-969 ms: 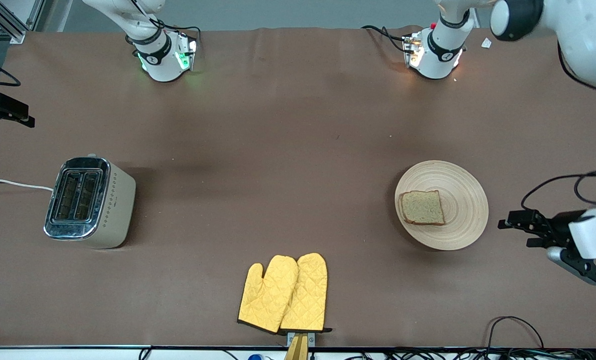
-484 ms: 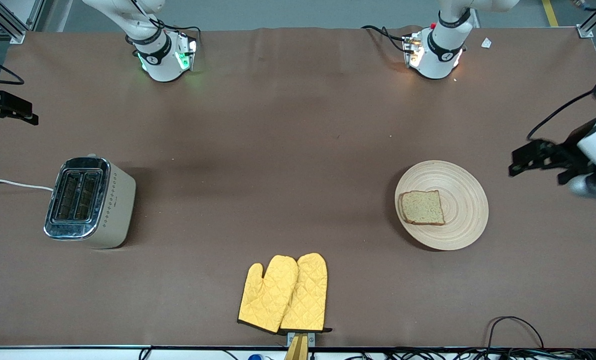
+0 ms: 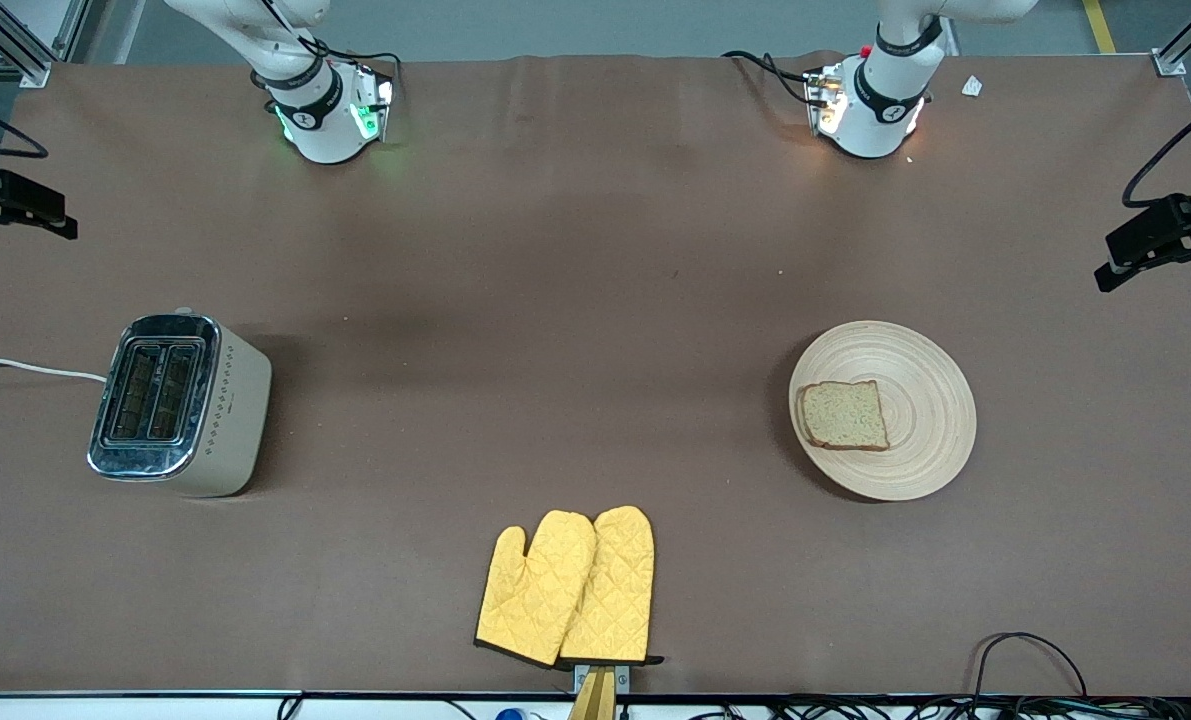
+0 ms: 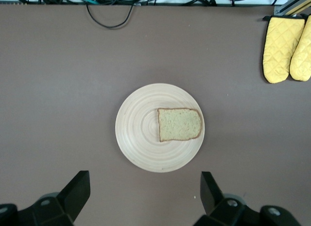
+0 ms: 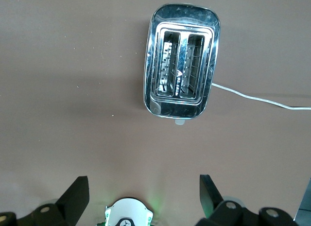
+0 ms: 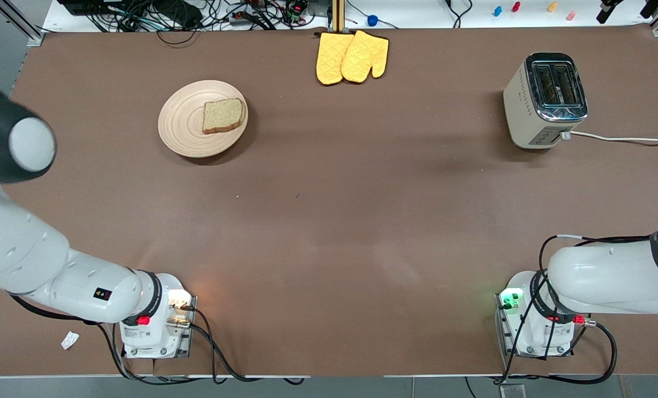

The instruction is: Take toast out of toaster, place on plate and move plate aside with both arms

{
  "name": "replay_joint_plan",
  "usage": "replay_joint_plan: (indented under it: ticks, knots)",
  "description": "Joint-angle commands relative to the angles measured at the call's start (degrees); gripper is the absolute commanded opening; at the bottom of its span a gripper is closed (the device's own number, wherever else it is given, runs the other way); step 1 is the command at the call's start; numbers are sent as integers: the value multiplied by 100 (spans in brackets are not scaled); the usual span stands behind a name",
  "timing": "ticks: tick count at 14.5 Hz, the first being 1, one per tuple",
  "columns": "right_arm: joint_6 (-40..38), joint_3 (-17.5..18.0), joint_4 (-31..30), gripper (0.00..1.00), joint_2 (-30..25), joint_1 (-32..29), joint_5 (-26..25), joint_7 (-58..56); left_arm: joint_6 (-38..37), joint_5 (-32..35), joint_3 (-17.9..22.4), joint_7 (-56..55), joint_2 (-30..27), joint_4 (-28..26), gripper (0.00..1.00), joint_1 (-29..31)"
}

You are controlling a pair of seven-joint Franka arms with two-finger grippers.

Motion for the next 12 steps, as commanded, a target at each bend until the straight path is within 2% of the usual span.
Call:
replay_joint_plan:
  ticks: [1, 4, 5, 9, 11, 12]
  knots:
    - [-52, 66, -108, 100, -219, -33, -83, -54, 988, 450, -432, -462, -1297, -2027, 100, -62]
    - [-131, 66, -134, 100, -201, -33, 22, -107, 1173, 477, -522, -640, -1738, -2618, 100, -53]
    - [-114, 66, -99, 100, -193, -33, 22, -107, 1218, 477, -539, -640, -1756, -2654, 100, -53]
    - [-88, 48, -73, 100, -184, -68, 48, -98, 1227, 495, -548, -631, -1573, -2436, 100, -106]
    - [201, 13, -64, 100, -149, -103, 320, -116, 1218, 503, -557, -631, -1458, -2304, 100, -132]
    - [298, 4, -64, 100, -114, -120, 286, -151, 1218, 503, -626, -613, -1432, -2295, 100, -115]
